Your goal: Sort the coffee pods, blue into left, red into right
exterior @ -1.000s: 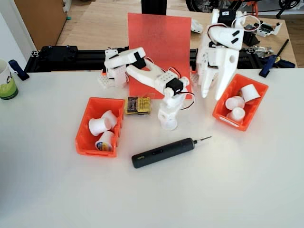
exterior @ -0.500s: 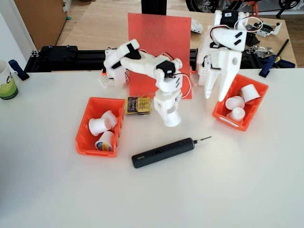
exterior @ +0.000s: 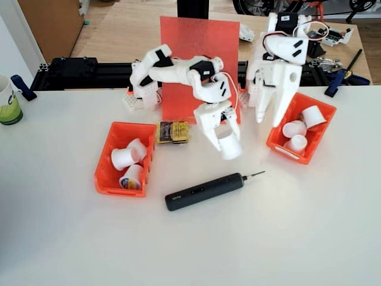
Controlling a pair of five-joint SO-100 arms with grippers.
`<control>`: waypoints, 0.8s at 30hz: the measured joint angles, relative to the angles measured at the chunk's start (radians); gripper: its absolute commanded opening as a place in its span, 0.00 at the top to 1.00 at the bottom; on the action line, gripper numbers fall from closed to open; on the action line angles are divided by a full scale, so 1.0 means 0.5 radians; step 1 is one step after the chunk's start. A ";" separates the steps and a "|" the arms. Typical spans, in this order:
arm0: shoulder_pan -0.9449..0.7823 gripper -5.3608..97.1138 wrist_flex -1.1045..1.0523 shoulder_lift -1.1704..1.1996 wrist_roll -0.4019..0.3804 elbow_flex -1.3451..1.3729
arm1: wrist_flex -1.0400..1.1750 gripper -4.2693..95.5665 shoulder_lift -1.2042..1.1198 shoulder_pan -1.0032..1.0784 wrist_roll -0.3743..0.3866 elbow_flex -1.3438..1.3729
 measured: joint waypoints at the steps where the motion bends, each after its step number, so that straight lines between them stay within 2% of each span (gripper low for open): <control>1: -0.015 0.77 -0.009 0.000 0.028 -0.003 | 0.000 0.75 0.000 0.000 0.003 0.000; 8: -0.003 0.77 0.110 0.000 0.061 -0.003 | 0.000 0.75 -0.012 0.021 0.025 0.000; 11: -0.018 0.77 0.341 0.052 0.061 -0.003 | -0.012 0.75 -0.012 0.074 -0.003 0.000; 14: -0.009 0.77 0.393 0.144 0.061 0.025 | -0.012 0.75 -0.012 0.101 -0.037 0.000; 21: 0.018 0.78 0.405 0.703 0.061 0.512 | -0.015 0.75 -0.012 0.156 -0.052 0.000; 24: 0.052 0.78 0.282 1.080 0.028 0.908 | -0.015 0.75 -0.012 0.166 -0.058 0.000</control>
